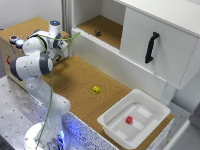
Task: Grasp the handle of the drawer and close it
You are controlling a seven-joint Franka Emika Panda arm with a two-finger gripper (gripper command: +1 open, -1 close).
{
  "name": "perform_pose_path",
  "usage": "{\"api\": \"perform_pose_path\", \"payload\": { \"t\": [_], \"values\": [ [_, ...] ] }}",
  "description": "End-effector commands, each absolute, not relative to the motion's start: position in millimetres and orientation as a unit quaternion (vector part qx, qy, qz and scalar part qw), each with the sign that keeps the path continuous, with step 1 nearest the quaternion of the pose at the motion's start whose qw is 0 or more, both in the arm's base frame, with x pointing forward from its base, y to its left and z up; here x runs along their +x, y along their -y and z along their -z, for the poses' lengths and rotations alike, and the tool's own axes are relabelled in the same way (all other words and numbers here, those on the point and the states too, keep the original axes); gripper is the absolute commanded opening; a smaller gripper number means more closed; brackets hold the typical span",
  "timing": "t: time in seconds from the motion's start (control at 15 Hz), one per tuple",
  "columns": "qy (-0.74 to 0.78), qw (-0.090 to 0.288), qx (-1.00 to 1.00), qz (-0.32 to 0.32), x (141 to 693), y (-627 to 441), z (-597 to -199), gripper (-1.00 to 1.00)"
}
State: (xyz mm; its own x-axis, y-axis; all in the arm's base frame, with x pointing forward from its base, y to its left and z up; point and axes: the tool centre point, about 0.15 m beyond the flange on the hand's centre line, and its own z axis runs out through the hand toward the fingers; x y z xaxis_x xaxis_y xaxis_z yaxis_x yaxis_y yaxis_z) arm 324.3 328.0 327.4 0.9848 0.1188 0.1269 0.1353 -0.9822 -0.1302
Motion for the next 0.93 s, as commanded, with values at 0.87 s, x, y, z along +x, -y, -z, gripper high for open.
{"api": "perform_pose_path", "payload": {
  "t": [0.87],
  "values": [
    [0.023,0.072,-0.991,0.109,319.3,-309.0,-412.8,1.0]
  ]
}}
